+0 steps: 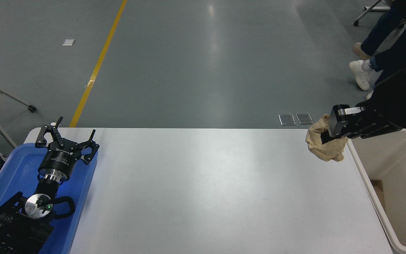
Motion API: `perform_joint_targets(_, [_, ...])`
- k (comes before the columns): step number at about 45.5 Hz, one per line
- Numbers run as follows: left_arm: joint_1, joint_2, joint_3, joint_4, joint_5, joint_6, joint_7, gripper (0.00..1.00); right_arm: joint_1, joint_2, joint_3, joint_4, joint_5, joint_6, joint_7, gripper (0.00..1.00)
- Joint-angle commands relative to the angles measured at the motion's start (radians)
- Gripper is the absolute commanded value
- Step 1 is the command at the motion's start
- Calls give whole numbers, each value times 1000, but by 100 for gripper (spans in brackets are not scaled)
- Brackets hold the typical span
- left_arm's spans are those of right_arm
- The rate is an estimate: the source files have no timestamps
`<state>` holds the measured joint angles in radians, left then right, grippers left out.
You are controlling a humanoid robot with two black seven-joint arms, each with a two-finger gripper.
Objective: Pick up paper ball place in dustbin
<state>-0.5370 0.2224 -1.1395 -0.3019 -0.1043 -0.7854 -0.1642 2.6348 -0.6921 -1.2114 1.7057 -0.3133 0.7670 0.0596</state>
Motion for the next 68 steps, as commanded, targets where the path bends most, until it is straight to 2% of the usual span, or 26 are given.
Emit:
perform_joint_targets(1, [0, 0, 0, 0, 0, 0, 0, 99, -137, -66, 19, -109, -144, 18, -1, 0])
perform_joint_targets(7, [0, 0, 0, 1, 0, 0, 0, 99, -343, -103, 68, -267, -219, 18, -1, 0])
perform_joint_targets(12, [0, 0, 0, 0, 0, 0, 0, 99, -516, -132, 110, -402, -221, 15, -1, 0])
perform_joint_targets(23, [0, 0, 0, 0, 0, 0, 0, 99, -846, -141, 145, -650, -204, -233, 0, 0])
perform_joint_targets(36, [0, 0, 0, 0, 0, 0, 0, 99, -1266, -126, 351, -922, -194, -497, -3, 0])
perform_joint_targets(45, [0, 0, 0, 0, 0, 0, 0, 99, -1596, -34, 549, -1145, -23, -652, -4, 0])
perform_joint_targets(55, [-1, 0, 0, 0, 0, 0, 0, 99, -1854, 176, 628, -1511, 178, -707, -4, 0])
perform_joint_targets(61, [0, 0, 0, 0, 0, 0, 0, 99, -1906, 226, 677, -1554, 258, -752, -7, 0])
perform_joint_targets(65, [0, 0, 0, 0, 0, 0, 0, 99, -1931, 240, 697, -1554, 267, -776, -14, 0])
perform_joint_targets(66, [0, 0, 1, 0, 0, 0, 0, 99, -1932, 243, 702, -1554, 269, -776, -15, 2])
perform_joint_targets(67, [0, 0, 0, 0, 0, 0, 0, 99, -1937, 243, 708, -1554, 269, -776, -17, 14])
perform_joint_targets(68, [0, 0, 0, 0, 0, 0, 0, 99, -1938, 243, 714, -1554, 267, -776, -18, 33])
